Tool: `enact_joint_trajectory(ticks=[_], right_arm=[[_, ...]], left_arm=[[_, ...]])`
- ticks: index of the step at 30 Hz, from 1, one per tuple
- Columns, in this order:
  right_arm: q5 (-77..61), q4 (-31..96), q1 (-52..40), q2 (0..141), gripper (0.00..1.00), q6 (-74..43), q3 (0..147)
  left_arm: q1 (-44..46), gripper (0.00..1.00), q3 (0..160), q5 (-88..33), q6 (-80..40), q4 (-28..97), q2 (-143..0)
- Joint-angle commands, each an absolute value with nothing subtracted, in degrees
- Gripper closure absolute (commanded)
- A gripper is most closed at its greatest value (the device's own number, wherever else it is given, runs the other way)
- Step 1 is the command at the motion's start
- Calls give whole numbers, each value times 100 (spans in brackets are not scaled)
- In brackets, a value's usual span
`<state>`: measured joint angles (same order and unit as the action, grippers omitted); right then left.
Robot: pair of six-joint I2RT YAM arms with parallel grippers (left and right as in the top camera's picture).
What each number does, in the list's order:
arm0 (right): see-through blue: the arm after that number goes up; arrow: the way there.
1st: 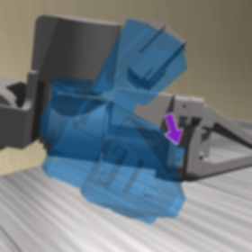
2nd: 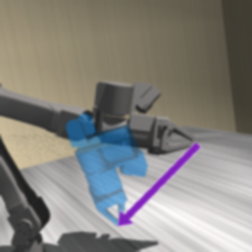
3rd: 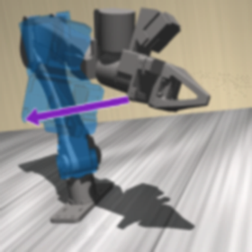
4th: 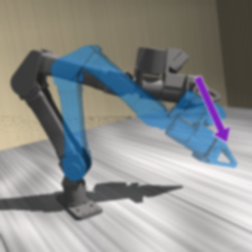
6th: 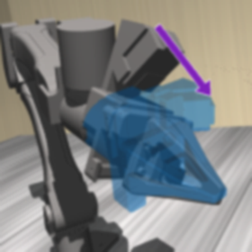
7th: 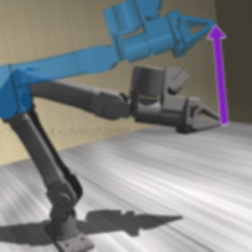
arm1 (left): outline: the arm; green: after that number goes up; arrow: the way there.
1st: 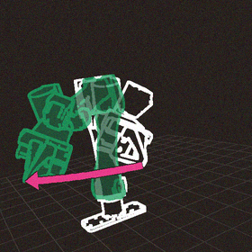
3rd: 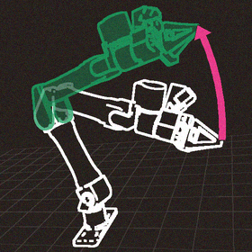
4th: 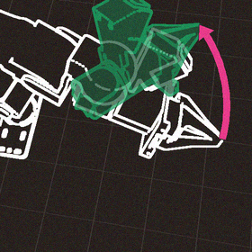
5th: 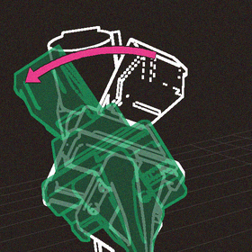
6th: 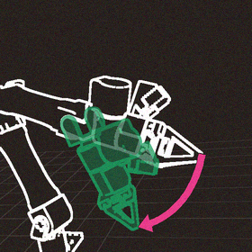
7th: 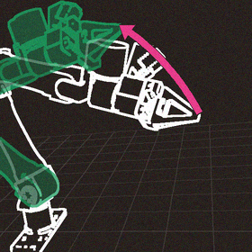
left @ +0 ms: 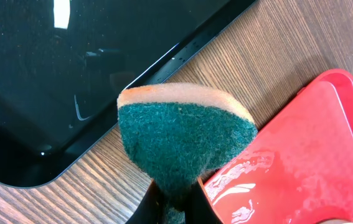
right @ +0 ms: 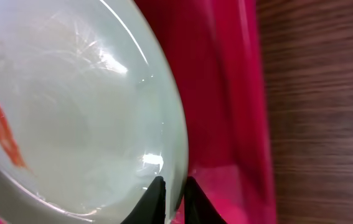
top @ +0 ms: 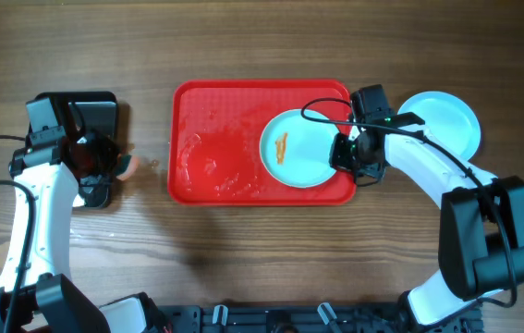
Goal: Clean dirty plates on tray and stack at the side
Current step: 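Drag the plate leftward to the tray center with the right gripper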
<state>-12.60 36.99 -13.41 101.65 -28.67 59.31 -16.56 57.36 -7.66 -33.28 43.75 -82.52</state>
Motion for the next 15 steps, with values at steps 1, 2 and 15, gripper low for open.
enact_joint_trajectory(ticks=[1,2,15], right_arm=[[-1660,3562,-1525,10294,88,-2856,5911],[-1660,3481,-1605,10294,87,-2860,5898],[-1317,2381,-3041,10602,84,-3557,5837]], left_arm=[[-1634,96,5699,-856,-3214,4379,-8296],[-1634,96,5699,-856,-3214,4377,-8296],[-1485,96,5699,-851,-3190,4359,-8296]])
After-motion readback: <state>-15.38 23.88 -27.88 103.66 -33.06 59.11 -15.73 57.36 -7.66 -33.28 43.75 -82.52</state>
